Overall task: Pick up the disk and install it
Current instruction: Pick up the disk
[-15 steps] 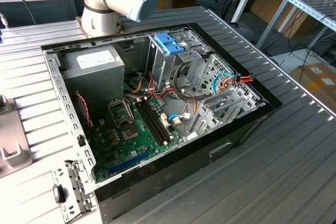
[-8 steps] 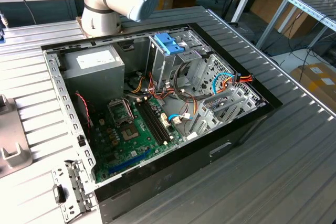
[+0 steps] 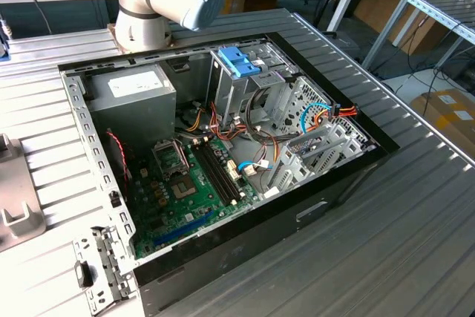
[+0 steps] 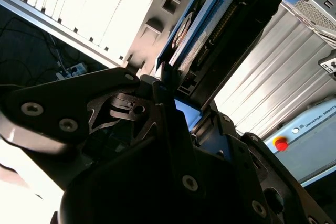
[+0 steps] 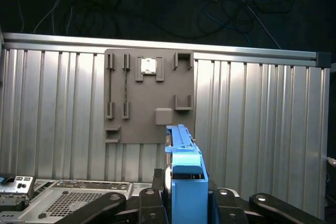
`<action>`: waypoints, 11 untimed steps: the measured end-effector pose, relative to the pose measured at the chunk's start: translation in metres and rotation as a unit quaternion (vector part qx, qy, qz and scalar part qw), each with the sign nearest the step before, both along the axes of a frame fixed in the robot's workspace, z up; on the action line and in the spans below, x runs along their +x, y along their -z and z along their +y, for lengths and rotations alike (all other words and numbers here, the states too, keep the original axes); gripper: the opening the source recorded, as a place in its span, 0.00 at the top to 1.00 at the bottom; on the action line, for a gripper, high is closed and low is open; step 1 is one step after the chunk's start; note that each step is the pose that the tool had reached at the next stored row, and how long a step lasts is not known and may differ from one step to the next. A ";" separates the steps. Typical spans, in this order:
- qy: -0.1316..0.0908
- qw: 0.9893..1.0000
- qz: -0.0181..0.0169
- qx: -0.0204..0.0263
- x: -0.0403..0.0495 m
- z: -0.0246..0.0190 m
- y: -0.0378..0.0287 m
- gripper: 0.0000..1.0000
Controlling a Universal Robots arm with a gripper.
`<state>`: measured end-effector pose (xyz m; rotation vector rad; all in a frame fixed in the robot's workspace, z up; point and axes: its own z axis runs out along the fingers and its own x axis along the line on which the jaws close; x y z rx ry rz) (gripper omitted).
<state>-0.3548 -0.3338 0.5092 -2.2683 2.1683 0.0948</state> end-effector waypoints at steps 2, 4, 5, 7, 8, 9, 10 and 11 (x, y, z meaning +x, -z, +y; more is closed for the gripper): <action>0.000 1.000 0.000 0.000 0.0011 0.0000 0.0000 0.63; 0.000 1.000 0.000 0.000 0.0019 0.0000 0.0000 0.63; 0.000 1.000 0.000 0.000 0.0024 0.0000 0.0000 0.63; 0.000 1.000 0.000 0.000 0.0036 0.0000 0.0000 0.63; 0.000 1.000 0.000 0.000 0.0041 0.0000 0.0000 0.63; 0.000 1.000 0.000 0.000 0.0044 0.0000 0.0000 0.63; 0.000 1.000 0.000 0.000 0.0049 0.0000 0.0000 0.63; 0.000 1.000 0.000 0.000 0.0052 0.0000 0.0000 0.63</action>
